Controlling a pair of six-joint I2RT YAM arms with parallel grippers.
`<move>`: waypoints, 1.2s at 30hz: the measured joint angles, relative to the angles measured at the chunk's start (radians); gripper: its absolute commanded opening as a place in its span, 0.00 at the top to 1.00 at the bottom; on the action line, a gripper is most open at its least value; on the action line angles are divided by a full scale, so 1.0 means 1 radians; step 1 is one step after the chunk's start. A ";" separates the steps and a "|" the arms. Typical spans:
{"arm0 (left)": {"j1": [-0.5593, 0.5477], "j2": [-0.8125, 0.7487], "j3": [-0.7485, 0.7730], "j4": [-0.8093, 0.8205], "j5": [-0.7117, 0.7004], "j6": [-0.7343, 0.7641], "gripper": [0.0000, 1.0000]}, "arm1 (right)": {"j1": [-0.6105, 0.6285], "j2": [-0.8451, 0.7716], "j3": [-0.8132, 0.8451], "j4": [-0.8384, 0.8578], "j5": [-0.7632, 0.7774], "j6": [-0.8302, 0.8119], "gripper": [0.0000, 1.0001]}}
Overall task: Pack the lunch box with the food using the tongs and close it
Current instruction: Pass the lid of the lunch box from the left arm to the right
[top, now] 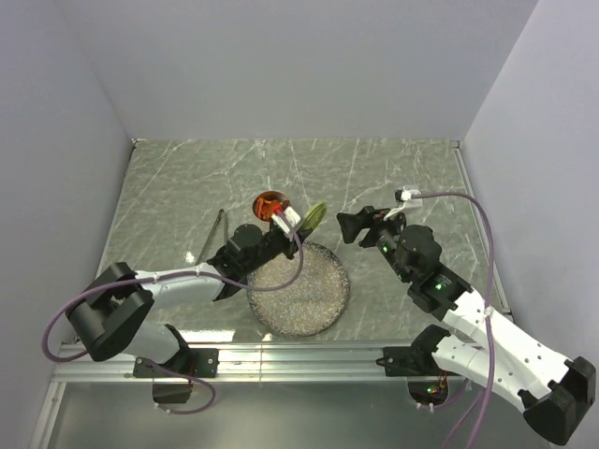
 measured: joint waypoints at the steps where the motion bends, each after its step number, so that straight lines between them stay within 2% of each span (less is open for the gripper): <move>1: -0.012 0.008 -0.015 0.032 -0.024 0.038 1.00 | -0.004 0.002 0.000 0.000 -0.006 0.004 0.18; 12: -0.180 0.122 -0.124 0.433 -0.299 0.470 1.00 | -0.159 0.201 0.039 0.012 -0.347 0.122 0.19; 17: -0.232 0.199 -0.093 0.489 -0.406 0.610 1.00 | -0.179 0.189 0.039 0.041 -0.445 0.158 0.19; 22: -0.278 0.259 -0.074 0.521 -0.501 0.721 1.00 | -0.181 0.159 0.047 0.045 -0.477 0.166 0.22; 29: -0.337 0.315 -0.047 0.540 -0.589 0.844 1.00 | -0.185 0.264 0.076 0.045 -0.481 0.168 0.28; 33: -0.363 0.362 -0.035 0.545 -0.641 0.917 1.00 | -0.186 0.323 0.077 0.033 -0.477 0.161 0.48; 34: -0.367 0.374 -0.032 0.550 -0.652 0.938 1.00 | -0.189 0.333 0.078 0.027 -0.475 0.161 0.61; 35: -0.371 0.391 -0.027 0.558 -0.667 0.964 1.00 | -0.193 0.340 0.078 0.021 -0.471 0.153 0.69; 36: -0.376 0.404 -0.023 0.570 -0.684 0.988 1.00 | -0.200 0.348 0.078 0.010 -0.459 0.151 0.83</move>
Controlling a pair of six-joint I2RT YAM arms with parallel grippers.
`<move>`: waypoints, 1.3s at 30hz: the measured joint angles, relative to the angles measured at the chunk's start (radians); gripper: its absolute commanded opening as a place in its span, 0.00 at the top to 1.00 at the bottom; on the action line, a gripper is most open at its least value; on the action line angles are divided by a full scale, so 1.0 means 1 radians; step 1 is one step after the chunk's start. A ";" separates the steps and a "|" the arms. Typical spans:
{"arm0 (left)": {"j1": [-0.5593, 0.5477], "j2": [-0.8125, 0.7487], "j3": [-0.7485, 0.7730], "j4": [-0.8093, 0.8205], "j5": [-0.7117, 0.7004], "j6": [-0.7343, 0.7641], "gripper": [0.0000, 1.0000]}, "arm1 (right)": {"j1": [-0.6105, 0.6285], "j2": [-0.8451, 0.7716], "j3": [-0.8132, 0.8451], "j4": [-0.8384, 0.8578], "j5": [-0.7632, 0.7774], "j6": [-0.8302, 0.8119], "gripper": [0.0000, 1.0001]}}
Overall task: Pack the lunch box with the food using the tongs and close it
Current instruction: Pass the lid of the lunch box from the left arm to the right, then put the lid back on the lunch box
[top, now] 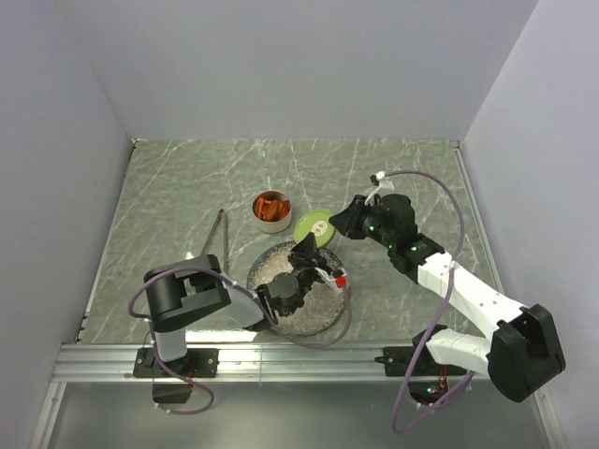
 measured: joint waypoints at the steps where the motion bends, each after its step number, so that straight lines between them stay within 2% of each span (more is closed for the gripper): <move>1: -0.005 0.016 0.005 0.006 -0.018 0.036 1.00 | -0.005 0.006 0.000 -0.003 0.007 0.003 0.91; 2: -0.009 0.037 0.011 0.009 -0.033 0.073 1.00 | -0.007 0.010 0.000 -0.004 0.011 0.003 0.98; 3: -0.014 0.060 0.018 0.020 -0.048 0.104 0.99 | -0.008 0.014 0.000 -0.011 0.018 0.006 1.00; 9: -0.027 0.119 0.064 0.026 -0.109 0.189 0.90 | -0.021 0.034 0.000 -0.026 0.037 0.014 1.00; 14: -0.028 0.051 0.028 0.002 -0.087 0.172 0.86 | -0.031 0.011 0.000 -0.021 0.004 0.029 1.00; 17: -0.028 -0.031 -0.016 -0.009 -0.056 0.147 0.59 | -0.031 -0.031 -0.002 -0.013 -0.034 0.045 1.00; 18: -0.028 -0.054 -0.024 -0.002 -0.045 0.134 0.44 | -0.032 -0.047 -0.004 -0.011 -0.036 0.045 1.00; 21: -0.032 -0.096 -0.032 0.013 -0.040 0.079 0.15 | -0.047 -0.080 -0.008 0.001 -0.034 0.030 1.00; 23: -0.032 -0.110 -0.039 0.010 -0.039 0.046 0.07 | -0.058 -0.094 -0.008 0.011 -0.030 0.024 1.00; 25: -0.031 -0.144 -0.064 0.003 -0.037 0.005 0.05 | -0.065 -0.101 -0.008 0.018 -0.022 0.020 1.00; 26: -0.030 -0.169 -0.077 -0.002 -0.034 -0.014 0.01 | -0.068 -0.101 -0.009 0.019 -0.022 0.018 1.00; 30: -0.010 -0.384 -0.145 -0.031 0.007 -0.163 0.01 | -0.081 -0.101 -0.010 0.020 -0.016 0.013 1.00; 33: 0.062 -0.591 -0.150 -0.061 0.079 -0.332 0.01 | -0.088 -0.101 -0.010 0.028 -0.014 0.009 1.00; 35: 0.167 -0.732 -0.122 -0.172 0.153 -0.491 0.01 | -0.091 -0.100 -0.010 0.032 -0.016 0.006 1.00; 36: 0.260 -0.794 -0.086 -0.254 0.208 -0.615 0.00 | -0.093 -0.098 -0.010 0.037 -0.017 0.006 1.00; 39: 0.486 -0.862 0.024 -0.451 0.323 -0.875 0.01 | -0.097 -0.074 -0.009 0.066 -0.028 0.006 1.00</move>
